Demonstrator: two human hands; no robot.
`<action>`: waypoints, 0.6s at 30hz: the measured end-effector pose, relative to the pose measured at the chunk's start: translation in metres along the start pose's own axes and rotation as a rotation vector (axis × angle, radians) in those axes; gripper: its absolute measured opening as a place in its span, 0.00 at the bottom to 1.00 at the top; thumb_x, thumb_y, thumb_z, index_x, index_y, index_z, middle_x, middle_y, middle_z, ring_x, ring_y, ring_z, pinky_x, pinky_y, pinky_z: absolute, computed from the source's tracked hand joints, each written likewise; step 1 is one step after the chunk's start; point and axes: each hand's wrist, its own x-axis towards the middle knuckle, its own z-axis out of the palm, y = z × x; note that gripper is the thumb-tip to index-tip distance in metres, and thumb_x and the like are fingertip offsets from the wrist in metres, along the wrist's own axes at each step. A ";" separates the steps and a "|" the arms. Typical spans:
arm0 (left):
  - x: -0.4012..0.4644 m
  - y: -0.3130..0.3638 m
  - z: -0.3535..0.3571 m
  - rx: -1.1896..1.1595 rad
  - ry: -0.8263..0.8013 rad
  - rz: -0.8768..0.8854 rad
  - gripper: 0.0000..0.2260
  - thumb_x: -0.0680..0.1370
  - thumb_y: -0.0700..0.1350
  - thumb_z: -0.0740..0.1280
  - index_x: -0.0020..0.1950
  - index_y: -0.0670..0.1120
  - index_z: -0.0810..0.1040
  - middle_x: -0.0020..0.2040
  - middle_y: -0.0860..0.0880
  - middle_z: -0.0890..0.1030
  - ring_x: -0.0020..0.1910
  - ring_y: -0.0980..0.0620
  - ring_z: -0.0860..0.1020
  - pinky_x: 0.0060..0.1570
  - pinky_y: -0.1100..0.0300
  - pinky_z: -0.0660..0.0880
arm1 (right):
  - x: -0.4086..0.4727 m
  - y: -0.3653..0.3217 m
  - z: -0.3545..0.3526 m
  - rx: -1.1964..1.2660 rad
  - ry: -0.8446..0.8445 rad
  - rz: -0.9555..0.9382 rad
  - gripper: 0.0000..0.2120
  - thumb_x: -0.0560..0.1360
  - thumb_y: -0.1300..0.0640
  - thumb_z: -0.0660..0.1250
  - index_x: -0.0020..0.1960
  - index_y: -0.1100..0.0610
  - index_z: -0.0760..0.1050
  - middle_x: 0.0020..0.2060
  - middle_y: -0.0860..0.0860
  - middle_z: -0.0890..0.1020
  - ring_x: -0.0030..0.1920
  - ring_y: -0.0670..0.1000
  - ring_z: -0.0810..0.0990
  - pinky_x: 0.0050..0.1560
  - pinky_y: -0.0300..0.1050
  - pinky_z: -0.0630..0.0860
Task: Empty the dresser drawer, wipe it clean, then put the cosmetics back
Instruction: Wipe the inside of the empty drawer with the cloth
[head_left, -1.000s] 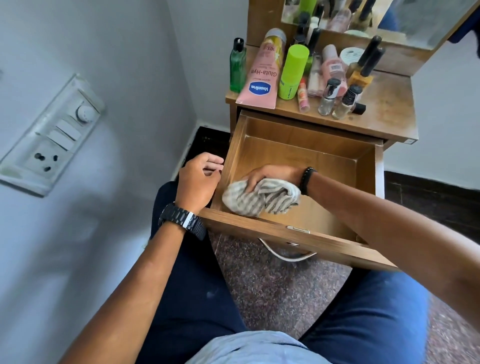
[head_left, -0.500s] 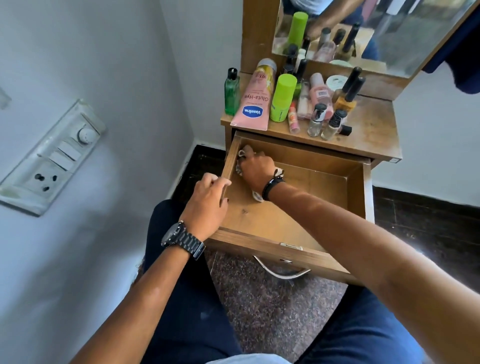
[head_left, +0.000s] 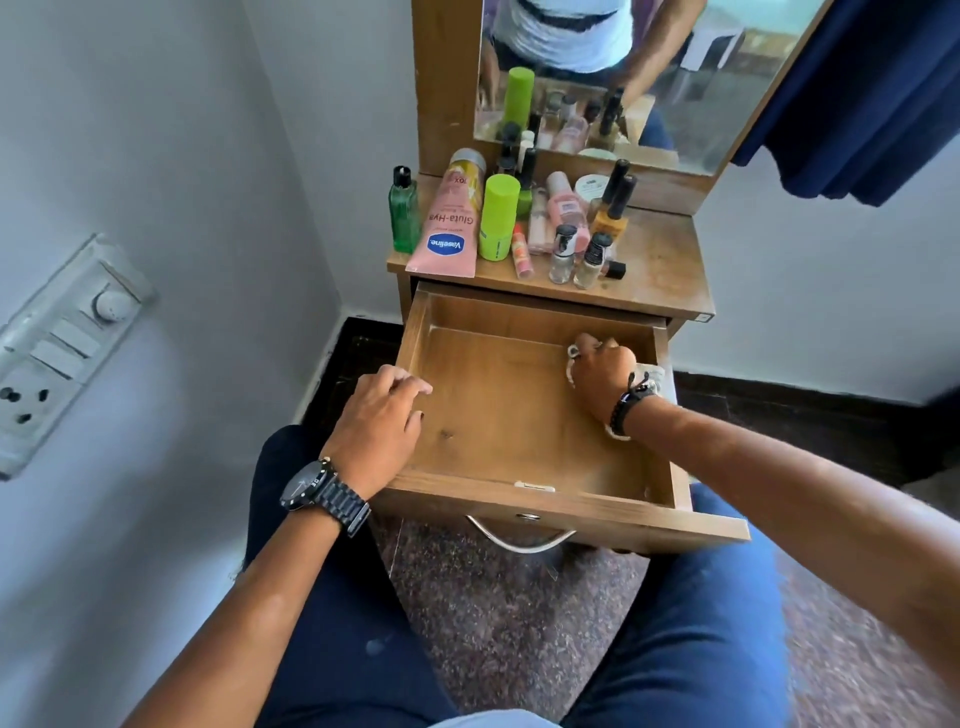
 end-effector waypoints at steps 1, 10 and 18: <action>0.000 0.000 0.000 -0.001 -0.004 -0.007 0.14 0.78 0.43 0.62 0.63 0.48 0.73 0.62 0.48 0.71 0.60 0.49 0.69 0.58 0.57 0.73 | -0.002 0.008 0.004 0.125 -0.032 0.119 0.17 0.80 0.62 0.53 0.67 0.61 0.68 0.62 0.59 0.72 0.58 0.60 0.76 0.51 0.50 0.76; 0.000 0.001 -0.001 0.020 -0.009 -0.011 0.13 0.77 0.43 0.63 0.62 0.49 0.74 0.61 0.49 0.71 0.59 0.50 0.70 0.56 0.57 0.73 | -0.024 -0.002 -0.043 0.314 -0.270 0.274 0.19 0.81 0.54 0.55 0.70 0.59 0.67 0.67 0.53 0.72 0.67 0.54 0.72 0.64 0.45 0.71; 0.005 0.020 -0.002 0.025 -0.040 0.031 0.13 0.76 0.43 0.65 0.61 0.49 0.75 0.60 0.49 0.74 0.58 0.48 0.72 0.59 0.52 0.69 | -0.059 0.009 -0.030 0.070 -0.229 0.060 0.17 0.81 0.54 0.54 0.67 0.56 0.71 0.64 0.54 0.73 0.62 0.55 0.76 0.54 0.47 0.75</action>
